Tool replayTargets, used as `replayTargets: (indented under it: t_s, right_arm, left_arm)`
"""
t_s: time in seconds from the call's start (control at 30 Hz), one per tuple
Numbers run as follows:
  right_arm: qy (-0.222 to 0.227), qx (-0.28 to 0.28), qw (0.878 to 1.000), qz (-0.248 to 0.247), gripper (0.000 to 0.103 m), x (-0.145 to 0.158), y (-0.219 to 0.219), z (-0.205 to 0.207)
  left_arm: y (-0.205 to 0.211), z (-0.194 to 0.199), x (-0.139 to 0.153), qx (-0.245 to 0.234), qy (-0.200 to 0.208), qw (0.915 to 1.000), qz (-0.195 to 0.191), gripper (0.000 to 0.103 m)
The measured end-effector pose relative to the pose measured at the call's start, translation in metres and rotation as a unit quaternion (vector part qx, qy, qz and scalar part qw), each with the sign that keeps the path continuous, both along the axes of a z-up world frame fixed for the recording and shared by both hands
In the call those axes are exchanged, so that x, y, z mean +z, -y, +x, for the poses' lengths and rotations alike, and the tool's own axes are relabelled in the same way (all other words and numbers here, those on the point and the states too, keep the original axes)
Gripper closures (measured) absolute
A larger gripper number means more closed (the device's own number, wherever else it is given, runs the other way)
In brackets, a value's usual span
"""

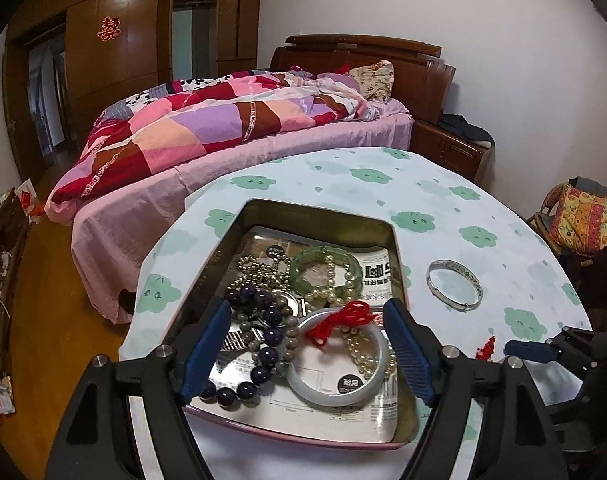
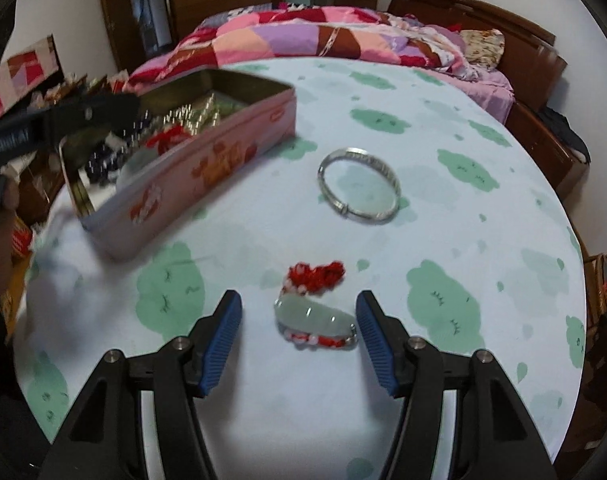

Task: Organize jewelry
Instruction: 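Close the right tool on the pale jade pendant while the left tool moves to the silver bangle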

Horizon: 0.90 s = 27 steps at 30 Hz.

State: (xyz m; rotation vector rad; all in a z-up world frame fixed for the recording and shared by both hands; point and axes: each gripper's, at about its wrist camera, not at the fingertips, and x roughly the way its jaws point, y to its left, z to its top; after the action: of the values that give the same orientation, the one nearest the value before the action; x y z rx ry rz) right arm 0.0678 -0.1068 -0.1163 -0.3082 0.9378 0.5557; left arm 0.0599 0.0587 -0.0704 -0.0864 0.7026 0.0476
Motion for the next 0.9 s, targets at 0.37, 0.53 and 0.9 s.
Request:
replayTargets:
  t_s: [0.37, 0.53, 0.9]
  right_arm:
    - [0.004, -0.002, 1.0, 0.013, 0.06, 0.0, 0.008, -0.004]
    - [0.011, -0.028, 0.999, 0.029, 0.06, 0.007, 0.02, 0.001]
    - [0.04, -0.106, 0.993, 0.02, 0.06, 0.016, 0.067, 0.026]
  left_arm:
    - [0.016, -0.001, 0.004, -0.027, 0.003, 0.9996, -0.004, 0.025]
    - [0.033, 0.005, 0.005, -0.049, 0.004, 0.9988, 0.007, 0.025]
    - [0.102, 0.039, -0.005, -0.128, -0.011, 0.99, 0.058, 0.025]
